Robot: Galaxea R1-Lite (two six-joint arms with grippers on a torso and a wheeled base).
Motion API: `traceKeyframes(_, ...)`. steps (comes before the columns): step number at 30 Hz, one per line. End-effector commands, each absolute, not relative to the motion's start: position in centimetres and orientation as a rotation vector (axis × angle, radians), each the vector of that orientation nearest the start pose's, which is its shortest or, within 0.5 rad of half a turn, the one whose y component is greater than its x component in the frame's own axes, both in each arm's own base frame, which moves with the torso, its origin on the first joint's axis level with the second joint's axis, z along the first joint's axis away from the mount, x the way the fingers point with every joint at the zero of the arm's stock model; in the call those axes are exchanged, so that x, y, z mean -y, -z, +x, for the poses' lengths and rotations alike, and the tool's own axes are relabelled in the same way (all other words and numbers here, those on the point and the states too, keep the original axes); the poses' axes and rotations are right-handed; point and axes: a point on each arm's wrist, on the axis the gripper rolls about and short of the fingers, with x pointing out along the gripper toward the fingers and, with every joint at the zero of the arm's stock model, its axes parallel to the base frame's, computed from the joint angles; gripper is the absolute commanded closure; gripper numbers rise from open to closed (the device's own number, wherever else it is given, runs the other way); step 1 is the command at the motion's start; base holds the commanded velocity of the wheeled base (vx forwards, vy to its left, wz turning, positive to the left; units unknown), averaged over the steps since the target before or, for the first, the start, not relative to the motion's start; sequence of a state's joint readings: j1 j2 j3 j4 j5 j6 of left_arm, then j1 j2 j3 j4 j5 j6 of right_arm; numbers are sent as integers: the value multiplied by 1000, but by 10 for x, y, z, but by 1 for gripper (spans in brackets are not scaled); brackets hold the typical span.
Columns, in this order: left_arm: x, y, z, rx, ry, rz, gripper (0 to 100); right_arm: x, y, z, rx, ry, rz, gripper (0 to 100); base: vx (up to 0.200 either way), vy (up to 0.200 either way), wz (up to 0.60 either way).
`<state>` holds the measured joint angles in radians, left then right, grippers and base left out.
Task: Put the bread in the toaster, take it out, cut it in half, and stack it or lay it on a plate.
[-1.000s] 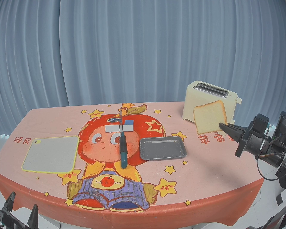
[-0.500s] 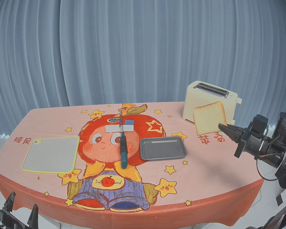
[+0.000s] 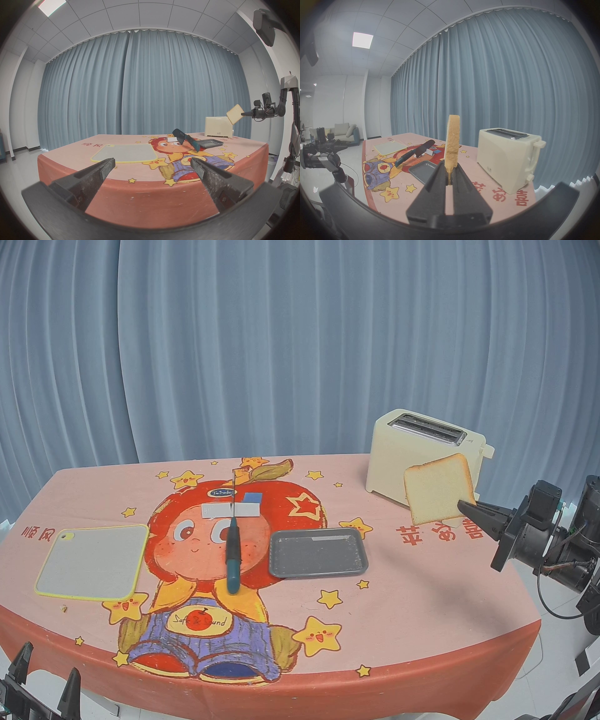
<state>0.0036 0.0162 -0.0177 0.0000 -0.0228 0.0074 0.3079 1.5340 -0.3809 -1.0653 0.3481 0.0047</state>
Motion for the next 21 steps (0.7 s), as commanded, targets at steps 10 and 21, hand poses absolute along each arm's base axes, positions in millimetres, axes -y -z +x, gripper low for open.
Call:
traceKeyframes(10, 1, -76, -22, -11, 17, 4, 0, -72, -163, 218, -84, -637, 10, 100, 0, 0, 0)
traceKeyframes(21, 1, -76, -22, -11, 18, 9, 0, -63, -167, 223, -69, -595, 16, 100, 0, 0, 0)
